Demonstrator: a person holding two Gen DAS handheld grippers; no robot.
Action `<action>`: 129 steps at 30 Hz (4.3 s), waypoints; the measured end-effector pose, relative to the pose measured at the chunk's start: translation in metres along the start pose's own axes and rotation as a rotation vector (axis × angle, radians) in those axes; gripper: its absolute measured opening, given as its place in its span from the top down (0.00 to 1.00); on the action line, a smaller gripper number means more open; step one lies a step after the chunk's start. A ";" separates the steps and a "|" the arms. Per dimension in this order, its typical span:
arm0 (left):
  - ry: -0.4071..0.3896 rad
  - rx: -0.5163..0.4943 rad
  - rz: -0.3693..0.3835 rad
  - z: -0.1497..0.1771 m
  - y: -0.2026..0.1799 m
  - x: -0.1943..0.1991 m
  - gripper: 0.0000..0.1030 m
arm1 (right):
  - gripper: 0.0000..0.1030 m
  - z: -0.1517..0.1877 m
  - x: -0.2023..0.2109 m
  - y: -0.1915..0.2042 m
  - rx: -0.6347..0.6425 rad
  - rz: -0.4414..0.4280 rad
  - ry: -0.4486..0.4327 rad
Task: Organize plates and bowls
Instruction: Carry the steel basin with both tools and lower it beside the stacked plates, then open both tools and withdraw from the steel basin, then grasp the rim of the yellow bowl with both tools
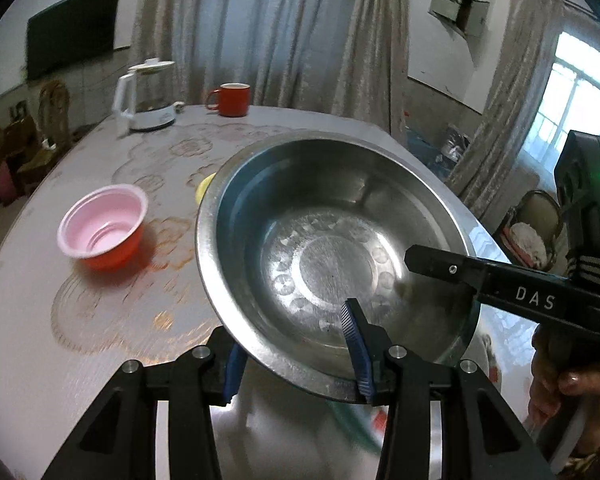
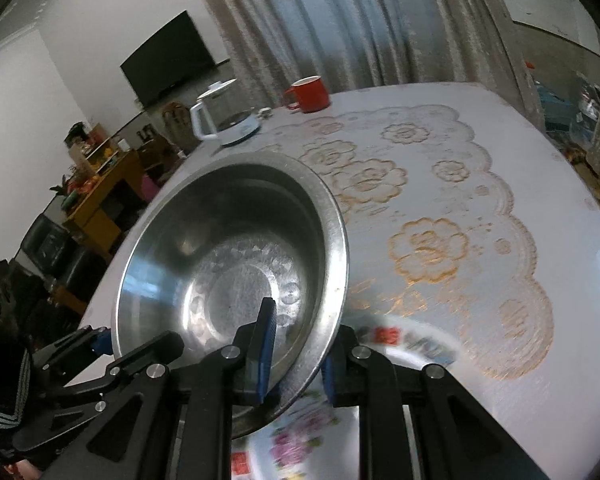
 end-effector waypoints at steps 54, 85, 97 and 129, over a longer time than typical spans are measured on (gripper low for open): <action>0.017 0.179 -0.146 0.078 0.124 0.037 0.56 | 0.81 0.073 -0.061 0.125 0.039 -0.118 0.169; 0.006 0.140 -0.148 0.068 0.104 0.036 0.48 | 0.67 0.061 -0.003 0.090 -0.028 -0.045 0.047; -0.051 0.181 -0.202 0.057 0.113 0.055 0.16 | 0.67 0.060 -0.012 0.089 0.022 -0.026 0.096; 0.055 0.063 -0.176 -0.088 0.072 -0.038 0.07 | 0.67 -0.096 -0.155 -0.031 -0.122 -0.005 0.186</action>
Point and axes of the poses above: each gripper's, at about its wrist camera, not at the fingertips, and x roughly against the way its jaws point, y to its left, z to its underside, the point moved 1 cm from there along -x, roughly the way its jaws point, and after that the axes turned 12 degrees about x, right-handed, at the moved point
